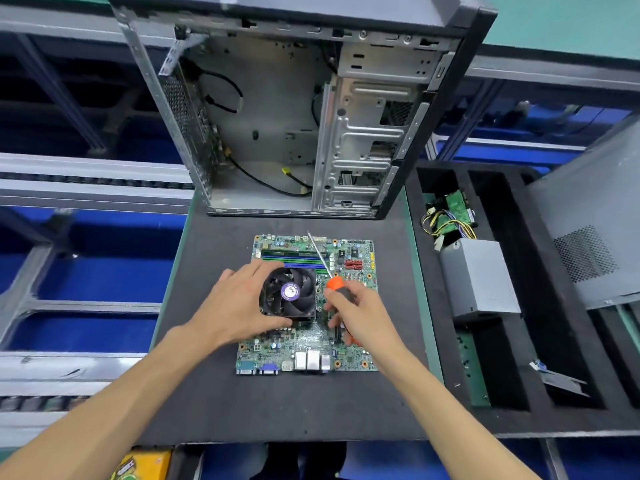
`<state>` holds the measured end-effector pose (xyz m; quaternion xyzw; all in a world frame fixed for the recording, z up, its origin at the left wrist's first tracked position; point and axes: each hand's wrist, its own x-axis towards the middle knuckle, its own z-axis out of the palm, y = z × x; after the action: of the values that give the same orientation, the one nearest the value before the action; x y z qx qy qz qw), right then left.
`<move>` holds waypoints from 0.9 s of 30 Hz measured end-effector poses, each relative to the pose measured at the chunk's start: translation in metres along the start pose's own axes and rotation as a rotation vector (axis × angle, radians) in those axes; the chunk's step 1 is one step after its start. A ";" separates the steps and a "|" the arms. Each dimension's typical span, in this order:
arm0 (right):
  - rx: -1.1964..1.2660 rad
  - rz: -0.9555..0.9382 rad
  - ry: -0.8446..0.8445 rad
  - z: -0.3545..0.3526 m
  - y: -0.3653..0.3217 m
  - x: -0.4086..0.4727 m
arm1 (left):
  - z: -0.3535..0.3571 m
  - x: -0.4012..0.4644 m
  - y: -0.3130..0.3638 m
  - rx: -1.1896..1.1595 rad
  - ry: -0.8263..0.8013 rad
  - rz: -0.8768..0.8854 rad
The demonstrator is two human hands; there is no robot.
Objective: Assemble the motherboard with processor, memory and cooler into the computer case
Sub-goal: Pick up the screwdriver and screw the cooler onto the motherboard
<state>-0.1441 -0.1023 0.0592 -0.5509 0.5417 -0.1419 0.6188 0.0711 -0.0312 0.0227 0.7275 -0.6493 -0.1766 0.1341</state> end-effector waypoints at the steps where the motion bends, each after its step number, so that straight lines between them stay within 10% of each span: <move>1: 0.005 -0.002 -0.009 -0.001 0.002 0.000 | 0.001 -0.001 0.000 0.010 0.004 0.004; 16: 0.048 0.016 0.361 -0.055 0.049 -0.028 | -0.012 0.006 0.060 -0.262 0.205 0.148; 27: -0.449 0.017 0.589 -0.129 0.109 -0.045 | 0.042 0.027 0.152 -0.413 -0.028 0.180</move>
<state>-0.3132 -0.0978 0.0164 -0.6039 0.7188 -0.1669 0.3012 -0.0811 -0.0752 0.0473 0.6212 -0.6634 -0.3033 0.2864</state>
